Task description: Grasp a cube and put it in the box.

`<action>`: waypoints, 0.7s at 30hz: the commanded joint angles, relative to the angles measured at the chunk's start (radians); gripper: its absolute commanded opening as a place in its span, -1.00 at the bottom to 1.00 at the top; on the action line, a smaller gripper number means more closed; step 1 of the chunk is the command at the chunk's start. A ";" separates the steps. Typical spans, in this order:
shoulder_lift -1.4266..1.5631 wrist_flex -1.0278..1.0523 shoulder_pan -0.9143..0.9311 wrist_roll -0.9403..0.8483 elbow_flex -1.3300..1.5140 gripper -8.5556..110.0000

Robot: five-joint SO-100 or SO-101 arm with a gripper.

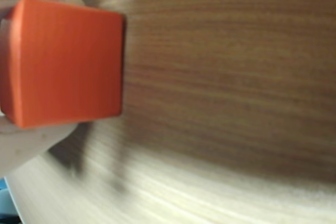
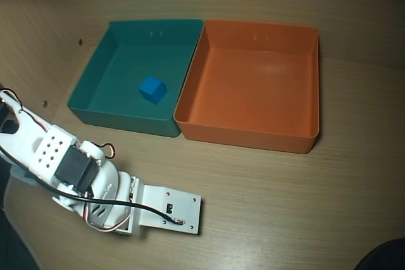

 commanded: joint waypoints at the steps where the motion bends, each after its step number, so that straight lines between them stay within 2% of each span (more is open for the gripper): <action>1: 0.075 0.003 0.005 0.003 -0.109 -0.94; 12: 0.127 0.006 -0.011 0.006 -0.462 -0.94; 21: 0.130 0.017 -0.098 0.008 -0.603 -0.94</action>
